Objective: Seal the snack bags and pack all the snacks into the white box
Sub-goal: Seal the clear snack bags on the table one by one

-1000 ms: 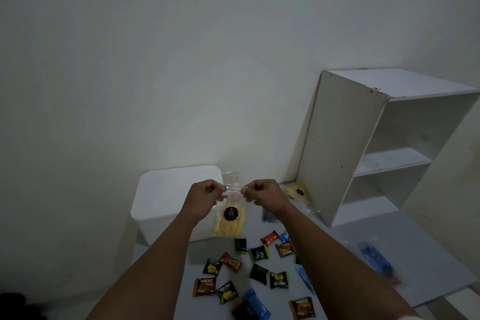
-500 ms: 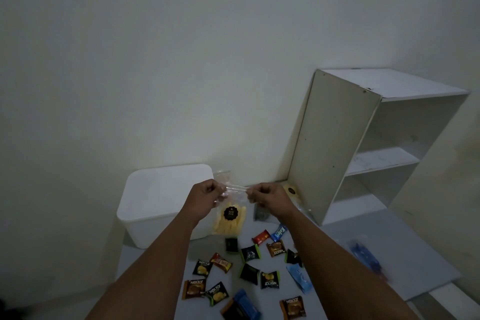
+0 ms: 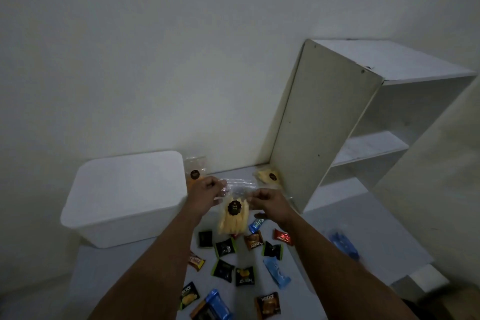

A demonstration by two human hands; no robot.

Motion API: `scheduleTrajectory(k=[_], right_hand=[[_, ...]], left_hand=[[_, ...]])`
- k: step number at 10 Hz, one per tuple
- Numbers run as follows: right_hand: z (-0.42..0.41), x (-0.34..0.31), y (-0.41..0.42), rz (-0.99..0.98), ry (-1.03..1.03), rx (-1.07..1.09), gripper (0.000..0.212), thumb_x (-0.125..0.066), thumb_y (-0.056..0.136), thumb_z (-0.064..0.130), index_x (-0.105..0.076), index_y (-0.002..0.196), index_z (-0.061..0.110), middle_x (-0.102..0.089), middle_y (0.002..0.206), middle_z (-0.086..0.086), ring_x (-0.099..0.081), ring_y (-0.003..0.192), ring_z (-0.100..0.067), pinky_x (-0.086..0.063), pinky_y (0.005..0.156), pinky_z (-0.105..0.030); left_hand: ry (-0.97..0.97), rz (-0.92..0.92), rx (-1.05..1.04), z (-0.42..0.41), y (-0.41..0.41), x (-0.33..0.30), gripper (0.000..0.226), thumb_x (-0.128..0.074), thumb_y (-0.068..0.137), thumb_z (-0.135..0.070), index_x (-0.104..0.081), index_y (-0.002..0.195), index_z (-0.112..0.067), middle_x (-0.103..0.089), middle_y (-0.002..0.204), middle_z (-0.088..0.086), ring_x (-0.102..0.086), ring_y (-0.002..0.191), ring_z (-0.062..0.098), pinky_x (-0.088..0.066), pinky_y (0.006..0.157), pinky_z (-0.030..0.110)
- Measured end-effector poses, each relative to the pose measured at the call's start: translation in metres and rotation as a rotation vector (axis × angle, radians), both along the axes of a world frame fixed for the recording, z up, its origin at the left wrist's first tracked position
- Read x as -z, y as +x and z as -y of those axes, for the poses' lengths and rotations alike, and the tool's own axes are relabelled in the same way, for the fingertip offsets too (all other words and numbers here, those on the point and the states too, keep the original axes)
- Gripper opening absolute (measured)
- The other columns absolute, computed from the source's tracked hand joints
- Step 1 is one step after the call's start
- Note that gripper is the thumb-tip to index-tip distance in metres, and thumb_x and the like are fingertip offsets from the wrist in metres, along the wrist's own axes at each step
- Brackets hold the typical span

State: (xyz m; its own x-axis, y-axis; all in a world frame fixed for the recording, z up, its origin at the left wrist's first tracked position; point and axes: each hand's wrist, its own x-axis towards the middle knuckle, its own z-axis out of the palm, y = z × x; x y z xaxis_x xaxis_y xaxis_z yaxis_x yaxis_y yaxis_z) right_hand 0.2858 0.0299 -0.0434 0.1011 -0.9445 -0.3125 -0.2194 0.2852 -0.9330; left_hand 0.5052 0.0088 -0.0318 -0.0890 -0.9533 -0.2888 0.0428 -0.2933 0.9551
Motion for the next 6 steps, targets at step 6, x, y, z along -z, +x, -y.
scheduleTrajectory(k=[6], right_hand=[[0.243,0.116,0.015,0.119,0.105,0.026,0.034,-0.061,0.093,-0.004,-0.074,0.075,0.021,-0.073,0.081,-0.001,-0.064,0.081,-0.023,-0.053,0.072,-0.040]], left_hand=[[0.250,0.435,-0.284,0.156,-0.051,0.140,0.007,-0.061,0.094,-0.035,-0.064,0.089,-0.031,-0.065,0.087,0.008,-0.066,0.084,0.031,-0.055,0.081,0.056]])
